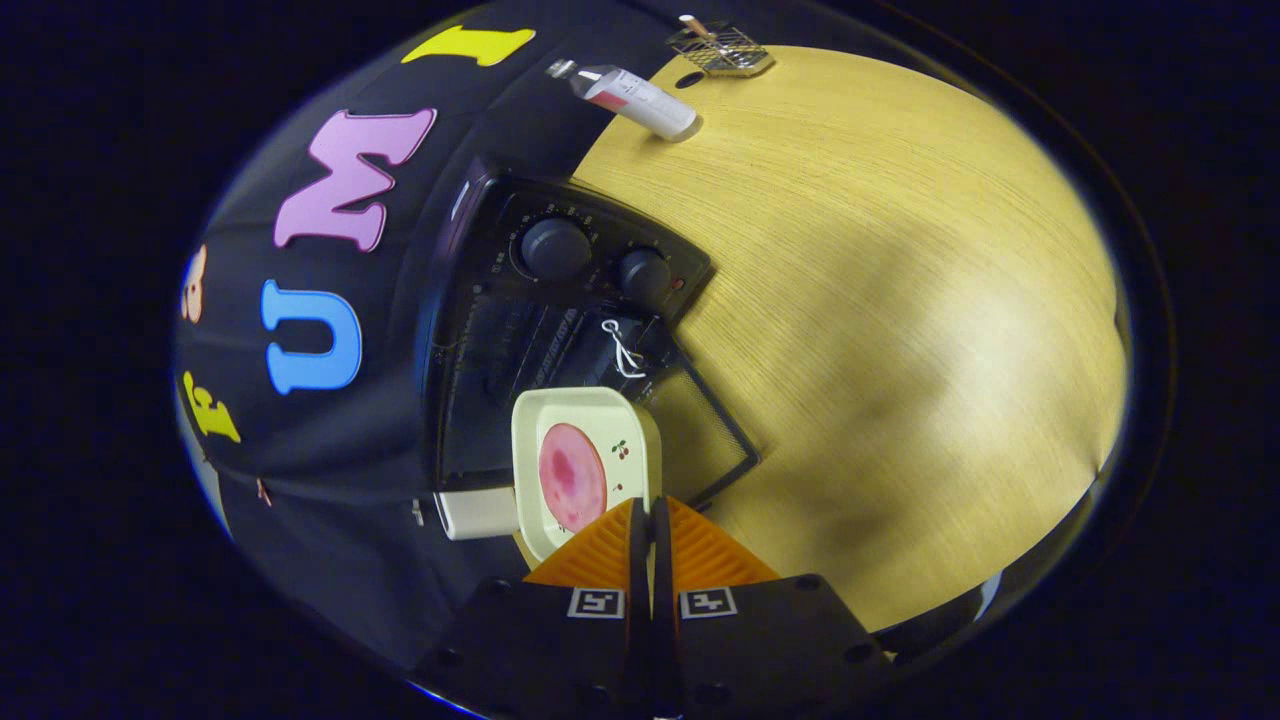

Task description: Open the toaster oven, put the food inside, and close the toaster oven door.

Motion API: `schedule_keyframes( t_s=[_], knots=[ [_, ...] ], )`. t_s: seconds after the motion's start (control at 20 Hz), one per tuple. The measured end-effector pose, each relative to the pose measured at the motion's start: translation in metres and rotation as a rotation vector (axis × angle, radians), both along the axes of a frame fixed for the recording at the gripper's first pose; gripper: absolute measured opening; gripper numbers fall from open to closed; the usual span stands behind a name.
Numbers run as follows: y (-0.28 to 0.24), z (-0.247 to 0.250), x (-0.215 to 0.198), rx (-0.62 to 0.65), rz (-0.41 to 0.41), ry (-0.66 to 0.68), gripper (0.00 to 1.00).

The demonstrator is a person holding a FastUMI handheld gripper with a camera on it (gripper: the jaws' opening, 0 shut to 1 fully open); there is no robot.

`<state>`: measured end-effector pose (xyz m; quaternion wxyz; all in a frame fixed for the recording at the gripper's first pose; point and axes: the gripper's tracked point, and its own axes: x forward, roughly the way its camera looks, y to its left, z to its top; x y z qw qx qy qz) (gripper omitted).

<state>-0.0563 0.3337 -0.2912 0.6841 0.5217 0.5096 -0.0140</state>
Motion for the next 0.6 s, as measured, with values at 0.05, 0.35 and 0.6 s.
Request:
schedule_keyframes(
  t_s=[0.05, 0.35, 0.6],
  knots=[
    [0.005, -0.001, 0.007, 0.001, -0.039, 0.01, 0.06],
    [0.037, -0.001, 0.041, 0.012, -0.211, 0.044, 0.06],
    [0.062, -0.012, 0.059, 0.006, -0.313, 0.083, 0.06]
  ],
)
